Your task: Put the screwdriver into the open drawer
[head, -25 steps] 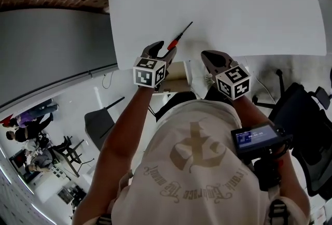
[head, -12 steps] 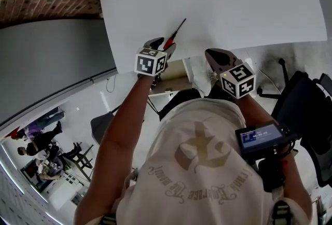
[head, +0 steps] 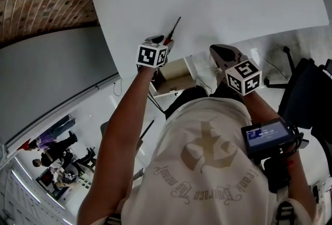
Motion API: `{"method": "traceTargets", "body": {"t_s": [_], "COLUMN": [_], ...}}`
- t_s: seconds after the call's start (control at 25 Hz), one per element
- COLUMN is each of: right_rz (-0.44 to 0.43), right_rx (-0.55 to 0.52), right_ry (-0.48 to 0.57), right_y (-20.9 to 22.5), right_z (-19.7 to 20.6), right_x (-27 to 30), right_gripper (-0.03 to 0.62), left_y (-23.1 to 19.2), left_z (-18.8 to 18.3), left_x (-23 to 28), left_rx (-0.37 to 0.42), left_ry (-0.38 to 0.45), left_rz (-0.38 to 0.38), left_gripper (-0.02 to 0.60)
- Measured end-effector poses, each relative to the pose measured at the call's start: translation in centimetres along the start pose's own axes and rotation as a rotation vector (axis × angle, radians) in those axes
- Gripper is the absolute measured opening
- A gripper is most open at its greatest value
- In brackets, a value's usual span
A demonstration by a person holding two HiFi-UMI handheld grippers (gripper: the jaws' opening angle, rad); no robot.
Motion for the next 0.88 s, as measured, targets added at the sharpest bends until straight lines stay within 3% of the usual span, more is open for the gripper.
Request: {"method": "traceTargets", "body": {"t_s": [0.56,0.88], "right_rz": [0.038,0.06], "right_rx": [0.046,0.066], "right_ry": [0.02,0.034], "right_y": [0.9,1.4], "right_z": [0.5,0.5], "right_x": [-0.5,-0.8], "right_gripper": [0.023,0.023], "left_y": [-1.4,-1.0], "left_z": [-0.7,-0.5], "left_x": [1.9,2.7], "left_rx": [0.052,0.046], "left_ry": [-0.264,-0.336], "left_rz": [0.01,0.042], "left_gripper": [0.17,0.12]}}
Point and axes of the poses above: the fingertips, and each gripper's own axes: x forward along the fingers, y to its right, z out of its underside, the point moved 7 cm from there along -x, backward along the fingers, and after that the axes turned 3 degrees about x, right-handed, at the moved point
